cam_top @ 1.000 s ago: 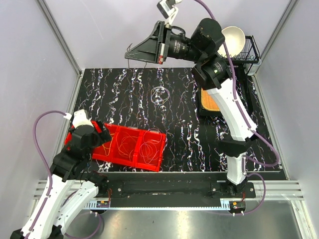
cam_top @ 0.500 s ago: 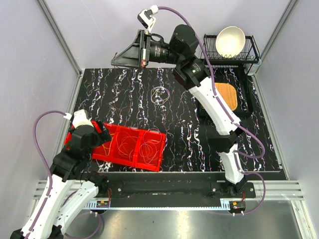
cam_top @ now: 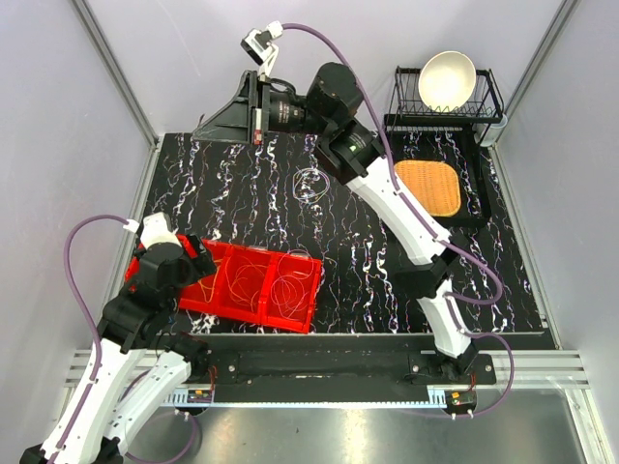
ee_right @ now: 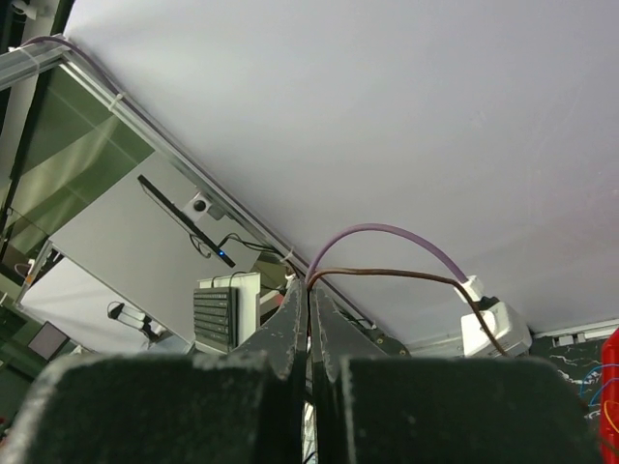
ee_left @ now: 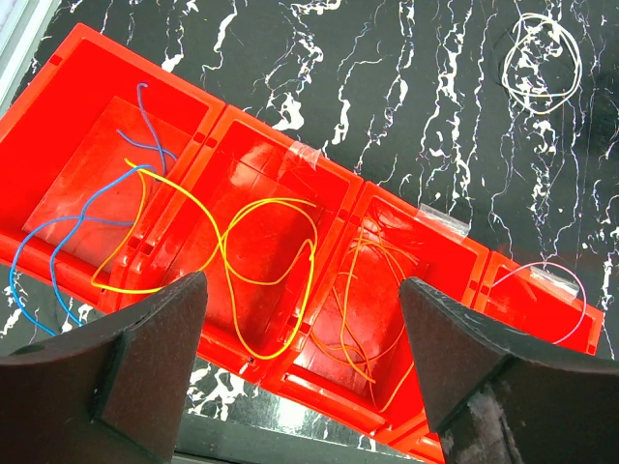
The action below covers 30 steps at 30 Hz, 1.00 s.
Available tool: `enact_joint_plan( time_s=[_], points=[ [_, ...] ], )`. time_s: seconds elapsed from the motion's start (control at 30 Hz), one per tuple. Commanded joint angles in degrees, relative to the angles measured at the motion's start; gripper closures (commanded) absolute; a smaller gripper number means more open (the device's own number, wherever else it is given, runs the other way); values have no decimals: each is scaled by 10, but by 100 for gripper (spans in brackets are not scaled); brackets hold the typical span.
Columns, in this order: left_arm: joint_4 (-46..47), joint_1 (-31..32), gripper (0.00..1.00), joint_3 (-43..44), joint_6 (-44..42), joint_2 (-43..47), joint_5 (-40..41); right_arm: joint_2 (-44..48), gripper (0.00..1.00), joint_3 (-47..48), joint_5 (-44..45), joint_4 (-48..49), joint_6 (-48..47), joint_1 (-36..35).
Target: Untangle the cables
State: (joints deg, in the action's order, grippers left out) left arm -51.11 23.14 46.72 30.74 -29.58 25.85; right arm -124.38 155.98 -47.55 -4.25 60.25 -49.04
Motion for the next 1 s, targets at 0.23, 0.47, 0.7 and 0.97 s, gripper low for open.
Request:
enact_joint_plan(
  time_s=[0.23, 0.47, 0.7, 0.97],
  points=[
    [15, -1, 16, 10, 5, 9, 14, -16, 100, -7, 6, 140, -32, -1],
    [15, 0, 16, 9, 4, 15, 16, -46, 100, 44, 16, 193, -60, -2],
    [15, 0, 16, 10, 5, 14, 15, -38, 100, 3, 33, 223, -75, -3],
    [15, -2, 16, 11, 3, 12, 15, -44, 100, -34, 15, 236, -57, -5]
  ],
)
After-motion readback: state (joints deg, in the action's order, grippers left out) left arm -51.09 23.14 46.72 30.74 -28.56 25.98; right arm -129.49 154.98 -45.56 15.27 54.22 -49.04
